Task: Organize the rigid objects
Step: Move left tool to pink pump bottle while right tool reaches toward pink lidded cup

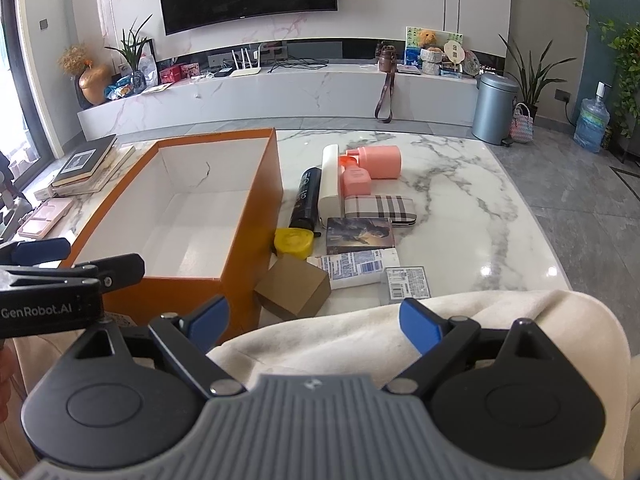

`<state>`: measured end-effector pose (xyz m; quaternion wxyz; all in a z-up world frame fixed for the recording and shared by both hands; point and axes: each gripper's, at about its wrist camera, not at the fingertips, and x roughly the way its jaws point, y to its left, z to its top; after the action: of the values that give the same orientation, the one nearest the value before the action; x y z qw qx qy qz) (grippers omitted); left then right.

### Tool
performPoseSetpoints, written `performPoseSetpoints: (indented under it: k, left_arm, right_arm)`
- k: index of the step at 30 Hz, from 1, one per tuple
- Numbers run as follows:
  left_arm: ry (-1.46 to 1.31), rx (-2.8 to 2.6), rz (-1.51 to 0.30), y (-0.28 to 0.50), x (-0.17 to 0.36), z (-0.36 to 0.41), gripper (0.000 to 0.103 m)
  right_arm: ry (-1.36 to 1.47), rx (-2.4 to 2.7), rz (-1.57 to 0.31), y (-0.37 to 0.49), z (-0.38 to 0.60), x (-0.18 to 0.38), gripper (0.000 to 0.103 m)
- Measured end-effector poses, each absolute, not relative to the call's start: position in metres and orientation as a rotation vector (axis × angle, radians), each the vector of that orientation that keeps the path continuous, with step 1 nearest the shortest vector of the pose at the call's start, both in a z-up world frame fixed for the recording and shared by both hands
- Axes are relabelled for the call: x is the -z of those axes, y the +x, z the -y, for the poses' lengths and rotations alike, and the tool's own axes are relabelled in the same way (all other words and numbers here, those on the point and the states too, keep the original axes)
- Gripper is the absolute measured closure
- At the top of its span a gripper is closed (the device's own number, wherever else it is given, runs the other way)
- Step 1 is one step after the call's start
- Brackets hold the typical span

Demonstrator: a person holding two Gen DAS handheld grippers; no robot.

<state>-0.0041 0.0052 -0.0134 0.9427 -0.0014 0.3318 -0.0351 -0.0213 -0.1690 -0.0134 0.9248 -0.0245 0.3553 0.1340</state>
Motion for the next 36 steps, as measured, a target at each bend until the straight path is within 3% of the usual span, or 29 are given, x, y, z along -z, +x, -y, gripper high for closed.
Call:
performPoseSetpoints:
  k: [12,15,22,29,36]
  left_arm:
    - [-0.034,0.115,-0.701,-0.001,0.016,-0.005,0.0]
    - [-0.073,0.162,-0.719,0.0,0.016,-0.007,0.007]
    - [-0.06,0.257,-0.713,0.007,0.011,0.002,0.009]
    - [-0.036,0.405,-0.785,0.044,0.009,0.016,0.035]
    - [-0.044,0.491,-0.838,0.11,0.004,0.037,0.04]
  right_arm:
    - [-0.056,-0.285,-0.733,-0.02,0.167,0.016,0.011]
    - [-0.048,-0.288,-0.734,-0.019,0.168,0.017,0.011]
    - [-0.022,-0.296,-0.742,-0.01,0.173,0.018,0.013]
    - [-0.013,-0.329,-0.767,0.023,0.18,0.018,0.034]
    - [0.026,-0.356,-0.833,0.084,0.192,0.023,0.058]
